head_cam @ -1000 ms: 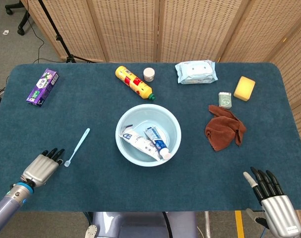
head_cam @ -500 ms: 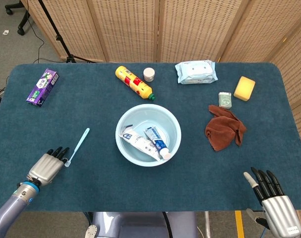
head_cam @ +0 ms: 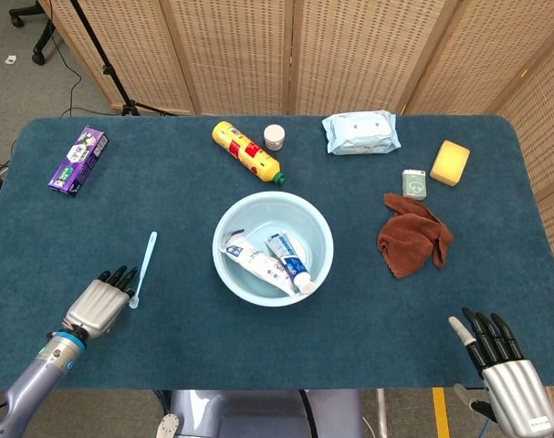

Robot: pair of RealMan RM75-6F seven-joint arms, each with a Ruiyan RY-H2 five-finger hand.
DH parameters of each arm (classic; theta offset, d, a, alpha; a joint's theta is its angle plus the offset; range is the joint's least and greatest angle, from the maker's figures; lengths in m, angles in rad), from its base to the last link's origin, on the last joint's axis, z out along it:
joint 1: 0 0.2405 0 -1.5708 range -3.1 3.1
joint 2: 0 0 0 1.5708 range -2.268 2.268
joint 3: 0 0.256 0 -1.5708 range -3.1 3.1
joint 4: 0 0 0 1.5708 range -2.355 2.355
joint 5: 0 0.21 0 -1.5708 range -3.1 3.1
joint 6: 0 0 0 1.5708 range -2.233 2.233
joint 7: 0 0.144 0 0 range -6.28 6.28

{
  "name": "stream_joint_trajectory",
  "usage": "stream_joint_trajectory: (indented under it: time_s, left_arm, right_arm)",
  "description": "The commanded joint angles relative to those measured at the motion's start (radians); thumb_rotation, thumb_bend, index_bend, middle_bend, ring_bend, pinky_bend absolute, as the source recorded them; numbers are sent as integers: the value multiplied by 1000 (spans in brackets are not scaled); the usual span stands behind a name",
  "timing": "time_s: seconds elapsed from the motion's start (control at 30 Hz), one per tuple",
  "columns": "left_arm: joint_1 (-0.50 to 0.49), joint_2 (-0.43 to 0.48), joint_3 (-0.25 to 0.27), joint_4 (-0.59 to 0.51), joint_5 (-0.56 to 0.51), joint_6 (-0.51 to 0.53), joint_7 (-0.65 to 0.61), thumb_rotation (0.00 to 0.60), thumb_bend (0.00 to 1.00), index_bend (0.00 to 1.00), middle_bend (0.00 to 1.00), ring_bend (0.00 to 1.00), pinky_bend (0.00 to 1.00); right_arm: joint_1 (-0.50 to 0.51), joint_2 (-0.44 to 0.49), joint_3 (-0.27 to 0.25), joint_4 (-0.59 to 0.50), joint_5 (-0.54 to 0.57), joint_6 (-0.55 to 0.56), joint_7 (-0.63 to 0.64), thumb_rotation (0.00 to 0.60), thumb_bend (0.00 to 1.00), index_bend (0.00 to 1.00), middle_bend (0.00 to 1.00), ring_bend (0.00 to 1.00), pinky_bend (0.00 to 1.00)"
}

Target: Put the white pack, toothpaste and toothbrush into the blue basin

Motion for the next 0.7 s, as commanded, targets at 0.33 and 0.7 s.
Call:
stream_joint_trajectory:
  time_s: [0.33, 0.7]
  left_arm:
    - [-13, -59, -33, 6, -46, 27, 36, 600, 386, 292, 0, 58, 215]
    - [-25, -160, -62, 41, -97, 58, 66, 600, 385, 293, 0, 58, 215]
  right_arm:
    - [-1, 2, 1, 0, -1, 4, 5, 600, 105, 59, 0, 0, 0]
    - [-1, 6, 1, 2, 0, 8, 13, 600, 105, 60, 0, 0, 0]
